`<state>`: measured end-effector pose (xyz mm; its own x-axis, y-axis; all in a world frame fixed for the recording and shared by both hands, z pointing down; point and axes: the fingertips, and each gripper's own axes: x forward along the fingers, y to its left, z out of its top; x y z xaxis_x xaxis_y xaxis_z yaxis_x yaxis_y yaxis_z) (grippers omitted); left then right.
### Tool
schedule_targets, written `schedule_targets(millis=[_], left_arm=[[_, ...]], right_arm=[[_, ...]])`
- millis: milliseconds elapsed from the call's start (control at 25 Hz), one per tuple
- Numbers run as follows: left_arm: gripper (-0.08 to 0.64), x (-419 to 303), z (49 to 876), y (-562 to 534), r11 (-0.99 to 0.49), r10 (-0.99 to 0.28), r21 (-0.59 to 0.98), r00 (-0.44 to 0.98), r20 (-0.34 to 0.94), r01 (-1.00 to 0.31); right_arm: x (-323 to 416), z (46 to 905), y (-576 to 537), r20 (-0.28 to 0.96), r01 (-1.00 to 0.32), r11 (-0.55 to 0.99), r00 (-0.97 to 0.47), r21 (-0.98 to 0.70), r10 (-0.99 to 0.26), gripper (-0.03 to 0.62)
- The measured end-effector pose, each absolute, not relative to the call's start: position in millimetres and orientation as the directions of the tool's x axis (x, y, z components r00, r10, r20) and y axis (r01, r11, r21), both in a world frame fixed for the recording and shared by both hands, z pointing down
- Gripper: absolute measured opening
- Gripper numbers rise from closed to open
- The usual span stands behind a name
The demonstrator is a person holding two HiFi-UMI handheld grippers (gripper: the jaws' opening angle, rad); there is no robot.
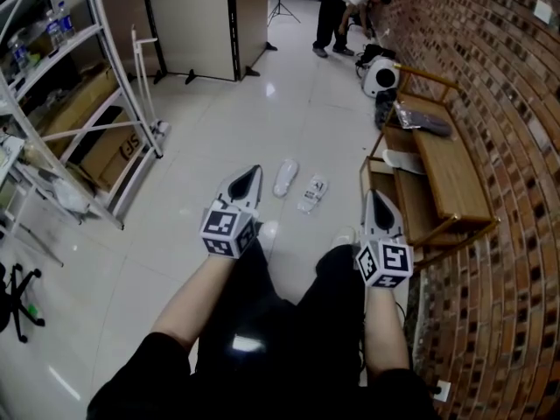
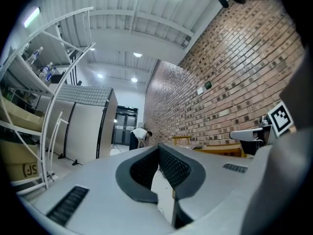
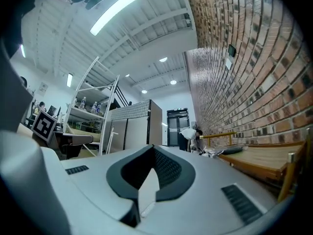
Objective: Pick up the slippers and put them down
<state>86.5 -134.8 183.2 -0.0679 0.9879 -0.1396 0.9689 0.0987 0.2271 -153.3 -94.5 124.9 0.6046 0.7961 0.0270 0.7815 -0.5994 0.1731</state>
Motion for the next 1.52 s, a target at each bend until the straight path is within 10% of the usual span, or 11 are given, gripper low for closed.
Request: schedule_targets(millis=[1520], left_arm=[[0.003, 83.5, 252.4, -213.8, 0.089, 0.993, 0.209, -0.07, -0.098, 0.974]], right_arm=[[-195.2, 199.9, -130.4, 0.101, 0.791, -0.586, 0.577, 0.176, 0.81, 0.006]])
